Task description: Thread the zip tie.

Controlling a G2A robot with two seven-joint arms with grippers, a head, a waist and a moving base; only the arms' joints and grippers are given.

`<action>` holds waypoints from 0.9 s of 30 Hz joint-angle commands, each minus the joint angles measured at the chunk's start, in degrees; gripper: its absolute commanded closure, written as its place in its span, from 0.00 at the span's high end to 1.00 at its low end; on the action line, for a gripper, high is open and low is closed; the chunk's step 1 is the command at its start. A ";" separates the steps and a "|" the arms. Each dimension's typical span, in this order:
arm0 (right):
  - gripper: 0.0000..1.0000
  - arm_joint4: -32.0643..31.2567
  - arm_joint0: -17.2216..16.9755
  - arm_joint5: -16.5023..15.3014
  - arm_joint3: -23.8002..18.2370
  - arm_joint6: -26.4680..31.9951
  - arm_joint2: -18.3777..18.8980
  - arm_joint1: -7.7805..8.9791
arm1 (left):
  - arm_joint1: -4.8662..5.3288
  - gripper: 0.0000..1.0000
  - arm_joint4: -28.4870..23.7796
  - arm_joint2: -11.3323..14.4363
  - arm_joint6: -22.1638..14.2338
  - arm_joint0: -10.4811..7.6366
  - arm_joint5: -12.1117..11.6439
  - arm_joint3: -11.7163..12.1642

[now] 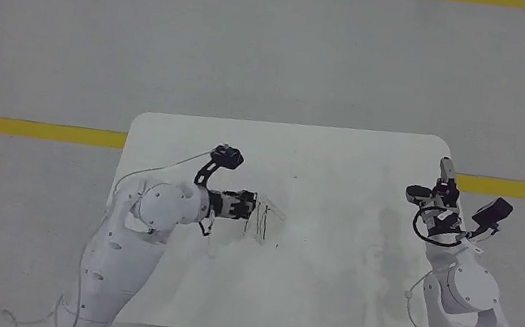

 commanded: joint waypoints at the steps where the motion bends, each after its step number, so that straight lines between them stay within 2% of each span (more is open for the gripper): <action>1: 1.00 0.00 0.00 0.00 0.00 0.00 0.00 0.00 | 0.48 0.00 -9.22 -1.97 -2.36 -0.37 -7.11 2.75; 3: 1.00 0.00 0.00 0.00 0.00 0.00 0.00 0.00 | 0.78 0.00 -18.38 -2.82 -5.22 -0.72 -12.45 5.74; 27: 1.00 0.00 0.00 0.00 0.00 0.00 0.00 0.00 | 0.78 0.00 -18.38 -2.82 -5.22 -0.72 -12.45 5.74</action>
